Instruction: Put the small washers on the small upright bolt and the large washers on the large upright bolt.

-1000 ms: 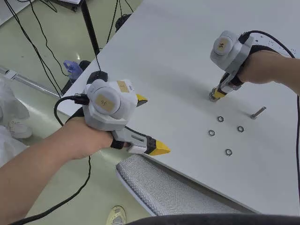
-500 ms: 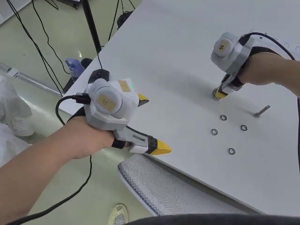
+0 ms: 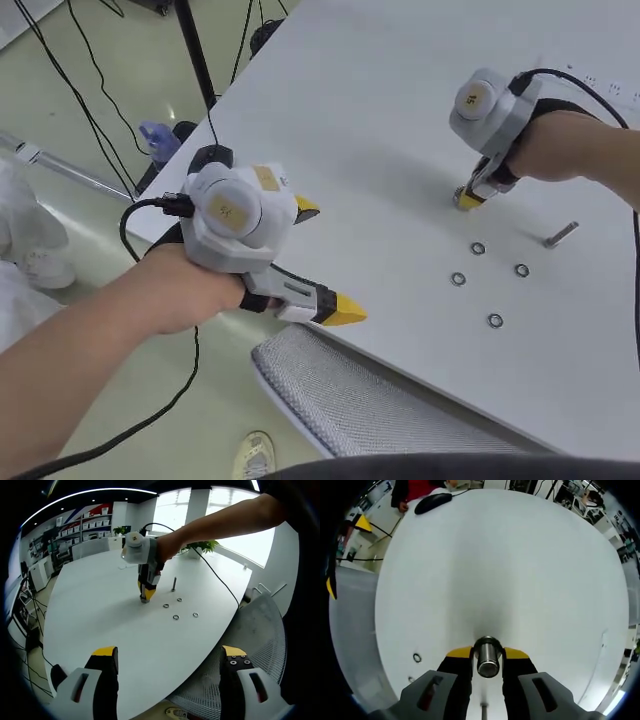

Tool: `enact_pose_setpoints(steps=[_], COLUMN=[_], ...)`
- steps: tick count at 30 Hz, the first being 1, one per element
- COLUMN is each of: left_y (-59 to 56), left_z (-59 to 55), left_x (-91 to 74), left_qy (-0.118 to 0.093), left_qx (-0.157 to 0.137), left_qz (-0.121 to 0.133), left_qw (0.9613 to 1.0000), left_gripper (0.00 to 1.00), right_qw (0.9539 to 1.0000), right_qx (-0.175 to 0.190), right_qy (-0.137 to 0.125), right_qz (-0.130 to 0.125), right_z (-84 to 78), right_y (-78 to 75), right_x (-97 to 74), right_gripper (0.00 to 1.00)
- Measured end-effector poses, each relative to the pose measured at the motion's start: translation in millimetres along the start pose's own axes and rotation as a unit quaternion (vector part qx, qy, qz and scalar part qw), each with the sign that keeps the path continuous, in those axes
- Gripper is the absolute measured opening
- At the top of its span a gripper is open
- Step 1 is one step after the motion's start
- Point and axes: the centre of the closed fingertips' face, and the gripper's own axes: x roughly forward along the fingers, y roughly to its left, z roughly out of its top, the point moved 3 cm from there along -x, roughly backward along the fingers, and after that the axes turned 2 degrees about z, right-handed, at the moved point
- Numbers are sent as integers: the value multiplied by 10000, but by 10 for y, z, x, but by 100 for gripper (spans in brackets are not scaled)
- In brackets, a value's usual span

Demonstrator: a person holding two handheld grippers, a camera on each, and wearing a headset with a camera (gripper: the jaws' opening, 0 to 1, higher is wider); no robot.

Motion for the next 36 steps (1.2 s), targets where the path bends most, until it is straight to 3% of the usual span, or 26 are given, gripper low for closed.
enact_pose_setpoints(steps=[13,21,29,36], left_y=[-14,-24,-29,-42], left_z=[-26,-16,5,29], left_x=[14,11,11,26], left_qy=[42,25,-5,17], left_qx=[-3,-3,20,83], left_qz=[-42,-41,-29,-50], left_qw=[10000,10000,10000,10000], left_gripper=[82,82,84,85], right_qw=[10000,9999,9997,9990], right_qx=[11,-58,-137,-148], right_qy=[-15,-86,-207,-405], right_qz=[82,123,9,-71], right_z=[-13,-2,6,12], right_y=[-47,-45,-59,-40], right_x=[61,80,-26,-221], right_gripper=[24,33,39,40])
